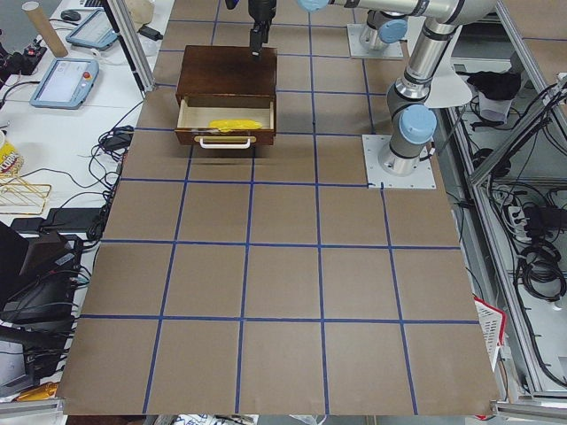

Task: Open drawer and put corn inside
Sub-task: 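Open the left gripper and raise it away from the drawer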

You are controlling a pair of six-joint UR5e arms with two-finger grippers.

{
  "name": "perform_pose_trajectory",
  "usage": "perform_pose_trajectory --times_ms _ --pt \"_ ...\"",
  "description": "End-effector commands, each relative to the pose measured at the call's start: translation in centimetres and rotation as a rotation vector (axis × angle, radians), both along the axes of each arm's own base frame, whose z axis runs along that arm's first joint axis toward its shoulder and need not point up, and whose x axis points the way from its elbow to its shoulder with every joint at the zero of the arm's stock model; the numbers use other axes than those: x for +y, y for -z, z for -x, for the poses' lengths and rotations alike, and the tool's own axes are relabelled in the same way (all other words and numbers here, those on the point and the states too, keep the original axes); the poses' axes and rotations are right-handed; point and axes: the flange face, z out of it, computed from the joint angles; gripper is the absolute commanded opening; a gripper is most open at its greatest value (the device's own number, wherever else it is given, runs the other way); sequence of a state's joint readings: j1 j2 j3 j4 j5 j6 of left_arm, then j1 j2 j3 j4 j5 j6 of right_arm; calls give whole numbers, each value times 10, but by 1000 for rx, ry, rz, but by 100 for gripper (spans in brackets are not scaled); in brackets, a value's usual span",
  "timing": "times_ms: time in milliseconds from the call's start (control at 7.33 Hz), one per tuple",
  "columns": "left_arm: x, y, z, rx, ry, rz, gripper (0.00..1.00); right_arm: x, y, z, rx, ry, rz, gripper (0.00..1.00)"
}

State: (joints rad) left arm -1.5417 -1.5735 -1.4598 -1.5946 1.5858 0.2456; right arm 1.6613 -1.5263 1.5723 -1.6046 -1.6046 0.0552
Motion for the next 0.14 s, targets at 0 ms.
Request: perform_pose_trajectory --times_ms 0 --pt "0 1 0 0 0 -2 100 0 0 0 0 0 0 100"
